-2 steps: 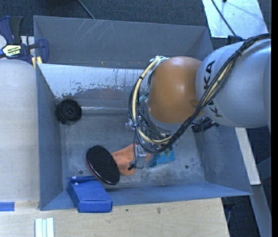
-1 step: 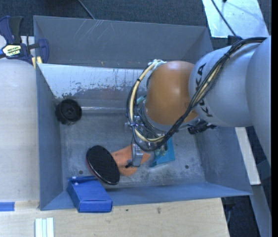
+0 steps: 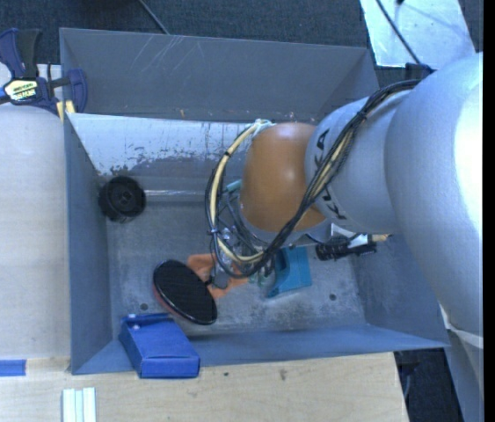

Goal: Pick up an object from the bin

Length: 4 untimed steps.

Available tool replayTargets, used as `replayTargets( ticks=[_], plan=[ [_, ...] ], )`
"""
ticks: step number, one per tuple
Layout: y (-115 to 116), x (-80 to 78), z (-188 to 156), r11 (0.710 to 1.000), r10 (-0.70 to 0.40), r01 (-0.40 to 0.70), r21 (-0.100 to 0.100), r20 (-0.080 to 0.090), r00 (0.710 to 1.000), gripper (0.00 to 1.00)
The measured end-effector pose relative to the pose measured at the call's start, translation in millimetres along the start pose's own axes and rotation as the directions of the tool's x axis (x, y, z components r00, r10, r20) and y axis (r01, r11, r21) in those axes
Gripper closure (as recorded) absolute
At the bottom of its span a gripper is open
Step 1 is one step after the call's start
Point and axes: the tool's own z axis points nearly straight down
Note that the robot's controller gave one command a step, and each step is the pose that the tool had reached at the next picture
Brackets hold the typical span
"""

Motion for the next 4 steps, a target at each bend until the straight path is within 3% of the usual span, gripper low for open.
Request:
replayTargets(
  ticks=[1,2,3,4],
  plan=[
    [0.0,0.0,0.0,1.000,0.000,0.000,0.000,0.000,1.000,1.00],
    [26.2,0.7,-110.7,1.000,-0.020,0.020,-0.001,0.003,1.000,1.00],
    [26.2,0.7,-110.8,1.000,-0.020,0.020,-0.001,0.003,1.000,1.00],
    [33.4,4.5,-159.0,1.000,-0.019,0.019,0.001,-0.002,1.000,1.00]
  ],
)
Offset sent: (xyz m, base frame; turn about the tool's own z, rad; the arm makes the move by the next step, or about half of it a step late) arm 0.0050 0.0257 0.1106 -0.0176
